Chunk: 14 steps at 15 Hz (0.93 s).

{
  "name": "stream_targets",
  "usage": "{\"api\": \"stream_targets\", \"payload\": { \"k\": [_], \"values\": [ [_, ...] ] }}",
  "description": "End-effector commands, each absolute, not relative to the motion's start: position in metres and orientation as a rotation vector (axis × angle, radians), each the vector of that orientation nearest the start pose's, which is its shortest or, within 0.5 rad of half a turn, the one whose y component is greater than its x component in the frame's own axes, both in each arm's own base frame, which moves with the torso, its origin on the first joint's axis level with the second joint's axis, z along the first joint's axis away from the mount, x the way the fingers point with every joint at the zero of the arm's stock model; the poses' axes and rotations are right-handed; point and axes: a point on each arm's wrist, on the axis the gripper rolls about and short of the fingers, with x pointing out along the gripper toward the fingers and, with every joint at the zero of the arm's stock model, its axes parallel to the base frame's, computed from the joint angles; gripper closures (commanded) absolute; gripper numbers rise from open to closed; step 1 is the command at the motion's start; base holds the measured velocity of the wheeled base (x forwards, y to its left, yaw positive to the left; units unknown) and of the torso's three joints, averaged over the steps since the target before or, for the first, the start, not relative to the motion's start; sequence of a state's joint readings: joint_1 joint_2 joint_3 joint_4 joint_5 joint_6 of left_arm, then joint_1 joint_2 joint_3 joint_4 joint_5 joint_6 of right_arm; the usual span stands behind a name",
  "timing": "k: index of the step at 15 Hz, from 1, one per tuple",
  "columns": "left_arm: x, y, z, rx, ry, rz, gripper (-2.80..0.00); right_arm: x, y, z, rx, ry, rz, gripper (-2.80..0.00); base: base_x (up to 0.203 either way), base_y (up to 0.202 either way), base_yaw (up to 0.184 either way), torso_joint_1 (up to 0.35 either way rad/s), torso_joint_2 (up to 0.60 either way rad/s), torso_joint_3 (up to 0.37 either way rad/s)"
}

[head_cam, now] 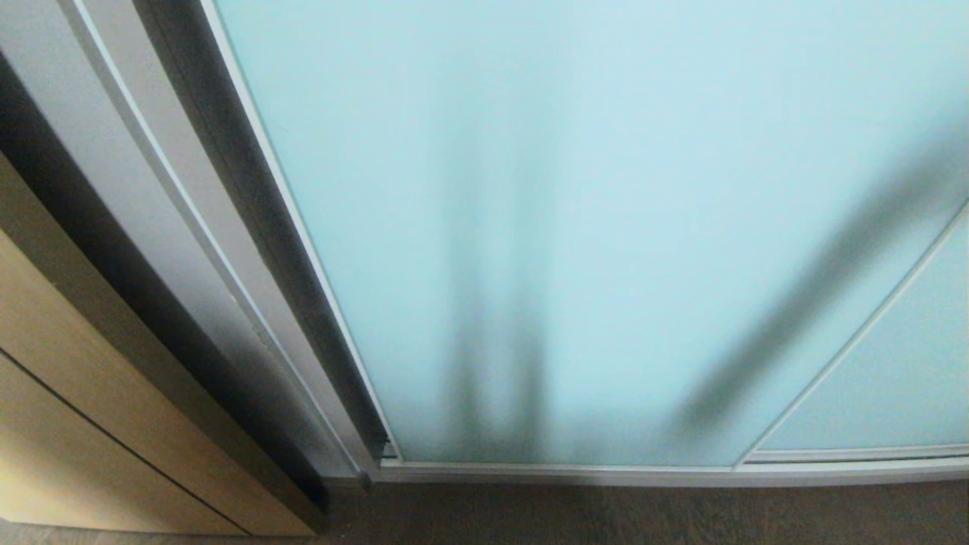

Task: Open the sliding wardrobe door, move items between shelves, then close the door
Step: Close the door

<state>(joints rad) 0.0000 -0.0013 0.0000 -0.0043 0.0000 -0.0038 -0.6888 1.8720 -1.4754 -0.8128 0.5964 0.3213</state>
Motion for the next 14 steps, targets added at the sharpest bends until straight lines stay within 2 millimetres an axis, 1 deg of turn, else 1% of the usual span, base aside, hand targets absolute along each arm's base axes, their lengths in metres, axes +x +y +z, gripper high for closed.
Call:
{"api": "stream_targets", "payload": {
  "k": [1,5,14],
  "values": [
    [-0.0227,0.0000,0.0755,-0.005,-0.003,0.000,0.00,0.2903,-0.2173,0.3310,0.067,-0.349,-0.022,0.00,0.000,0.000,0.000,0.000,0.00,0.000],
    [-0.0227,0.0000,0.0755,-0.005,-0.003,0.000,0.00,0.2881,-0.2144,0.3342,0.063,-0.355,-0.018,0.00,0.000,0.000,0.000,0.000,0.00,0.000],
    [-0.0227,0.0000,0.0755,-0.005,-0.003,0.000,0.00,0.2850,-0.2119,0.3321,0.072,-0.347,-0.019,0.00,0.000,0.000,0.000,0.000,0.00,0.000]
  ]
}}
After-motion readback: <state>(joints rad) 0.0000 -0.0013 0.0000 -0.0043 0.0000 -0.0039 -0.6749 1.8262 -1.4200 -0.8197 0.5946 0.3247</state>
